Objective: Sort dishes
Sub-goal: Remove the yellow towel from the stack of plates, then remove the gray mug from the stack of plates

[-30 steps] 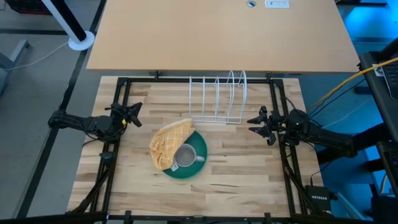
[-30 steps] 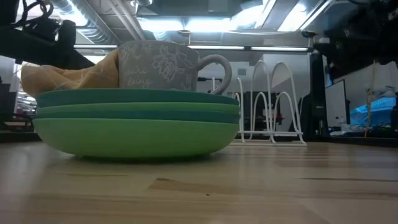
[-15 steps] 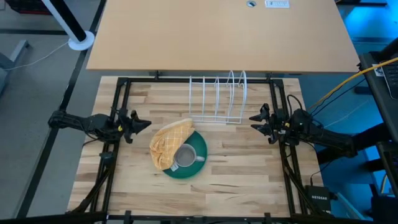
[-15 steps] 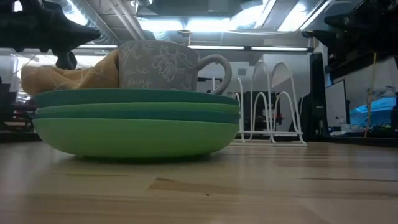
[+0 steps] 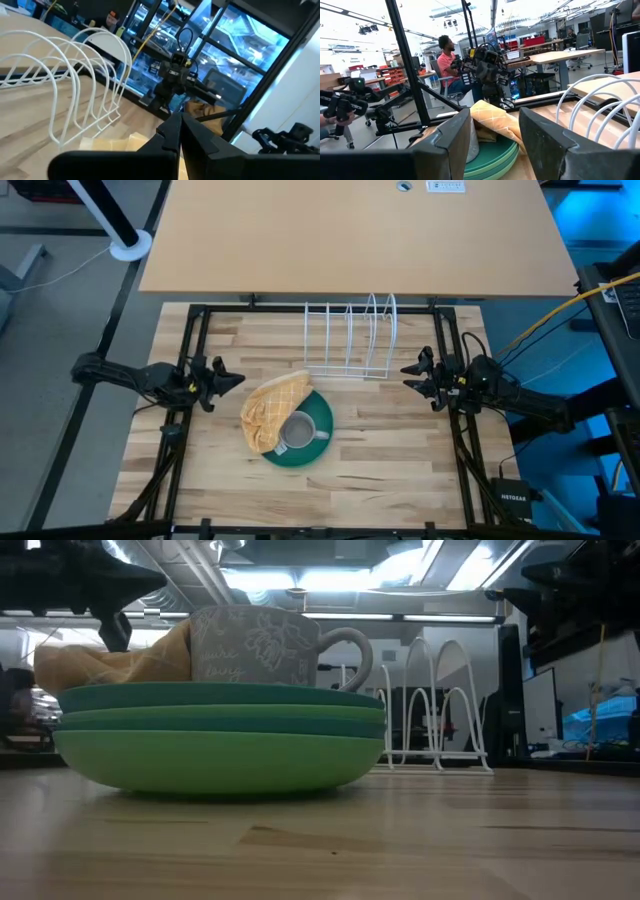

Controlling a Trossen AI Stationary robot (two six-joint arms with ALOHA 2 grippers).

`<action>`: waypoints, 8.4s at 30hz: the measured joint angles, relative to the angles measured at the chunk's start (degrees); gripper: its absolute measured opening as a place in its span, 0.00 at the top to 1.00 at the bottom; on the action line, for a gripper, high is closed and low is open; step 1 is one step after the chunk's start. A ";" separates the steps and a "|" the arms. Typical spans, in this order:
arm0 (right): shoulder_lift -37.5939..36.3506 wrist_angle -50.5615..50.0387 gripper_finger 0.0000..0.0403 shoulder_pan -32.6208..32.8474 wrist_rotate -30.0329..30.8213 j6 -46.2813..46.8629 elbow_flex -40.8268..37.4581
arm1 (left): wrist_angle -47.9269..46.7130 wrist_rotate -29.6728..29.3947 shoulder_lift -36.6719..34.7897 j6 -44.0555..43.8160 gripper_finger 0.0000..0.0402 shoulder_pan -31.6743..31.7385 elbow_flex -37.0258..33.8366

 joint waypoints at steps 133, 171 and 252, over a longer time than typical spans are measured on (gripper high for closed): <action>18.80 18.22 0.57 0.07 0.54 18.50 0.04 | -45.80 -27.43 37.88 -1.89 0.84 4.99 26.98; 92.99 23.08 0.57 24.10 -4.05 10.81 38.19 | -45.93 -27.44 36.81 -1.80 0.61 7.08 29.35; 96.27 13.22 0.85 31.12 20.26 -3.28 49.46 | -45.91 -27.47 36.84 -1.38 0.61 7.08 29.35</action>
